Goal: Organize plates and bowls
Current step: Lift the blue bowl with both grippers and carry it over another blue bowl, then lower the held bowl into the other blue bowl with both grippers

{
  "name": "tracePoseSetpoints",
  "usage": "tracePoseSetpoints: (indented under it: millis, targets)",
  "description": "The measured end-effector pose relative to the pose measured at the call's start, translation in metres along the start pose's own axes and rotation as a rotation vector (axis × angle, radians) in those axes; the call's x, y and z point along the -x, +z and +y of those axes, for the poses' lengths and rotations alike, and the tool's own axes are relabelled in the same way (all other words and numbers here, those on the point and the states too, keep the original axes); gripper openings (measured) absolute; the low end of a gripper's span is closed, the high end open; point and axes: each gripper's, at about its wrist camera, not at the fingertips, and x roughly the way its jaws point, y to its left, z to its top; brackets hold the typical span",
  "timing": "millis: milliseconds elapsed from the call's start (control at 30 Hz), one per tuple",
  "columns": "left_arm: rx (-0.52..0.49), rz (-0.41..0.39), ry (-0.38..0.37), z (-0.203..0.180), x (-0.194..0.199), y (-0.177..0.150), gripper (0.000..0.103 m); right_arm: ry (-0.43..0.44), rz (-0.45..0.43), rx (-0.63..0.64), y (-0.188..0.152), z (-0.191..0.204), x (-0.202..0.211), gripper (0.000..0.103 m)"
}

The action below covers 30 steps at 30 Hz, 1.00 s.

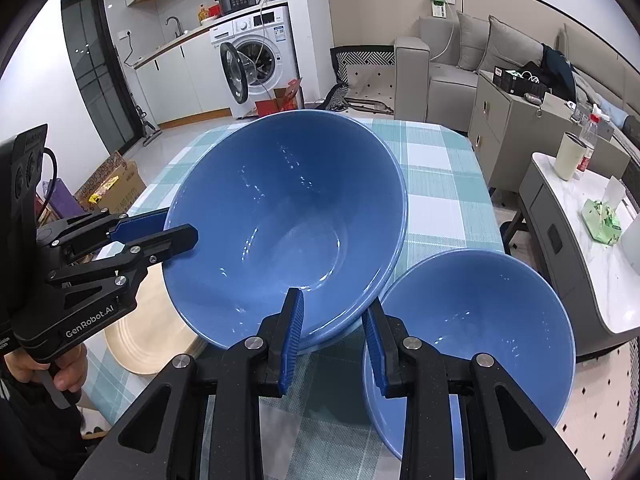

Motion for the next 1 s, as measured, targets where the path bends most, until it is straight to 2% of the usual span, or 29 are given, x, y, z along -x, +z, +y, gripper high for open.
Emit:
tracePoseSetpoints:
  millis: [1000]
  targets:
    - [-0.048, 0.093, 0.037, -0.001, -0.021, -0.010, 0.026, -0.056, 0.103, 0.067, 0.002, 0.012, -0.027, 0.033]
